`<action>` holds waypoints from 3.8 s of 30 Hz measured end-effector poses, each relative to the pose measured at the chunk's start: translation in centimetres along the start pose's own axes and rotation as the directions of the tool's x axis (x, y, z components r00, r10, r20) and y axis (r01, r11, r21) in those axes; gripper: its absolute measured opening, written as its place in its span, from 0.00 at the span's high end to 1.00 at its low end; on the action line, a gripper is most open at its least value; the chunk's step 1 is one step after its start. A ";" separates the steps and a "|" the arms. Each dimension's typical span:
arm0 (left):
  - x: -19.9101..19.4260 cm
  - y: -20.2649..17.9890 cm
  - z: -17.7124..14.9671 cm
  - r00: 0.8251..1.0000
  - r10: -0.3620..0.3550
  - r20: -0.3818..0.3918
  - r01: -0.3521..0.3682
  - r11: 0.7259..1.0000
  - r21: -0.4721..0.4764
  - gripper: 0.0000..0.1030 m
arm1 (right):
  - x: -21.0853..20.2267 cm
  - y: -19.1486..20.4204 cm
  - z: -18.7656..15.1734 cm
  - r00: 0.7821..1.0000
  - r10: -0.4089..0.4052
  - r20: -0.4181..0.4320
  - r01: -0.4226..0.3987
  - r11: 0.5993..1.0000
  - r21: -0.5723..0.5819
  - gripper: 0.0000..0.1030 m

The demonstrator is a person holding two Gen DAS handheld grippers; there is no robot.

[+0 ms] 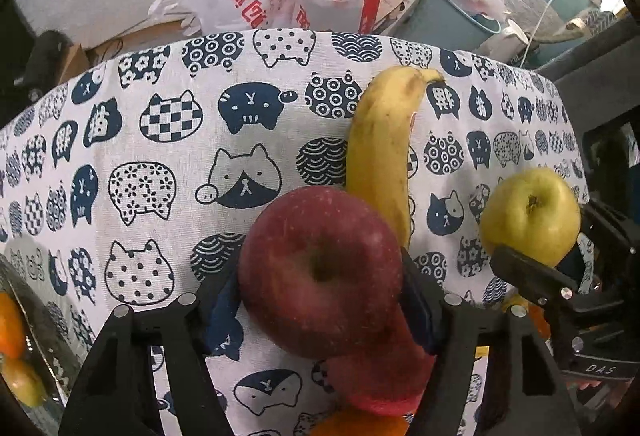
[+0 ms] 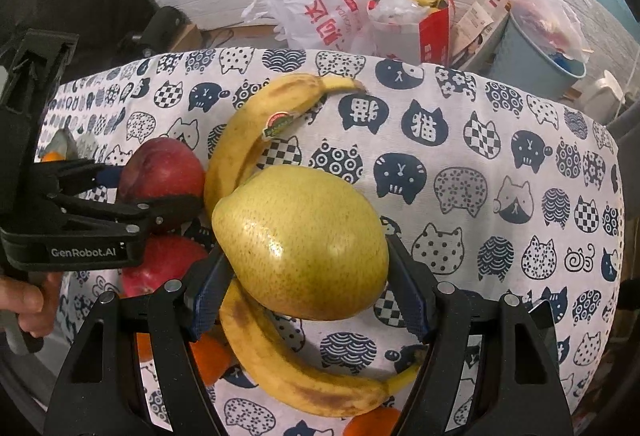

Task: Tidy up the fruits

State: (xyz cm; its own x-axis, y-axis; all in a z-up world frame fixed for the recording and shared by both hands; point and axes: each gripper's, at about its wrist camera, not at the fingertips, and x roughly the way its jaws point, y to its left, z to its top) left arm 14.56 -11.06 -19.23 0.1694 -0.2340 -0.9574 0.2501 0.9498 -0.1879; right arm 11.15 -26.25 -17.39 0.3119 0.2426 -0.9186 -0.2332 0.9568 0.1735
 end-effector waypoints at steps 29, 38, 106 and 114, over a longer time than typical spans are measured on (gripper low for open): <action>-10.8 3.8 -6.6 0.980 0.088 0.176 -0.088 0.996 -0.012 0.30 | -4.3 8.2 1.5 0.993 0.056 0.108 -0.043 0.992 -0.121 0.29; -13.2 7.7 -9.5 0.970 0.123 0.208 -0.112 0.992 -0.064 0.30 | -4.2 13.7 2.3 0.990 0.101 0.099 -0.079 0.976 -0.202 0.30; -12.6 15.3 -17.2 0.968 0.241 0.067 -0.225 0.957 -0.185 0.20 | 4.1 17.8 -1.4 0.979 -0.019 -0.201 -0.003 0.994 -0.110 0.28; -12.5 15.2 -17.1 0.970 0.233 0.062 -0.219 0.959 -0.181 0.20 | 5.5 20.1 -1.7 0.976 -0.148 -0.160 0.099 0.956 -0.278 0.28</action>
State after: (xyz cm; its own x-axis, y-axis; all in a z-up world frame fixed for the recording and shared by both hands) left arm -0.07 9.84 -13.89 0.2822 -0.0185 -0.9592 0.0300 0.9995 -0.0105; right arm 6.57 -5.95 -19.58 0.1912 0.0700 -0.9791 -0.4477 0.8939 -0.0236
